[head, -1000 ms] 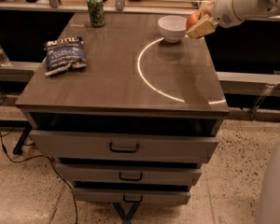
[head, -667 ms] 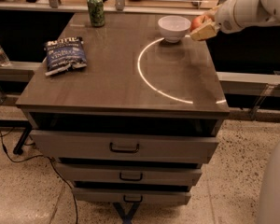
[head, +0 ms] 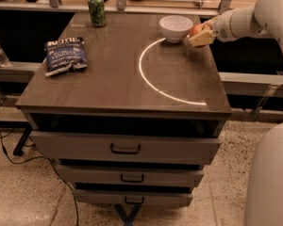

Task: Move apple near white bowl

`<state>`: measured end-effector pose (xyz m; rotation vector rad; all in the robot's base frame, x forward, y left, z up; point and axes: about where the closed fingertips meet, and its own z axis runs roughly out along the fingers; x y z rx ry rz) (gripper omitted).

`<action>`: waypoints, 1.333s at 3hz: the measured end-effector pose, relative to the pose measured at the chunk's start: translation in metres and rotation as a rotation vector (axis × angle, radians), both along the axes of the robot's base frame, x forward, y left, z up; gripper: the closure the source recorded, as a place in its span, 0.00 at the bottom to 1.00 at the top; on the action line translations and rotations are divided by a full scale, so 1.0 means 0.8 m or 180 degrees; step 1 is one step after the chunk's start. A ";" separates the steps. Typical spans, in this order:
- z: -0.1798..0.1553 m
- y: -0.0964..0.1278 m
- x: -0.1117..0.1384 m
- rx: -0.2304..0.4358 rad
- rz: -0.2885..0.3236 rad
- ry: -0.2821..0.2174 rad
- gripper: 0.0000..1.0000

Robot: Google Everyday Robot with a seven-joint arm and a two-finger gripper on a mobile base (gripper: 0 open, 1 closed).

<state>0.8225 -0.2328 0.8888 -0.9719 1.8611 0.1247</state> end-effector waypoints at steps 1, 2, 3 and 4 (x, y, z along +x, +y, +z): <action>-0.012 0.011 0.009 0.0107 0.0038 0.0051 0.52; -0.022 0.025 0.016 0.0191 0.0103 0.0096 0.28; -0.033 0.034 0.017 0.0249 0.0148 0.0159 0.05; -0.034 0.038 0.007 0.0290 0.0198 0.0216 0.00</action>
Offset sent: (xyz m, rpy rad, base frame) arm 0.0201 0.0242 -0.0193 0.0900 0.0395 0.0501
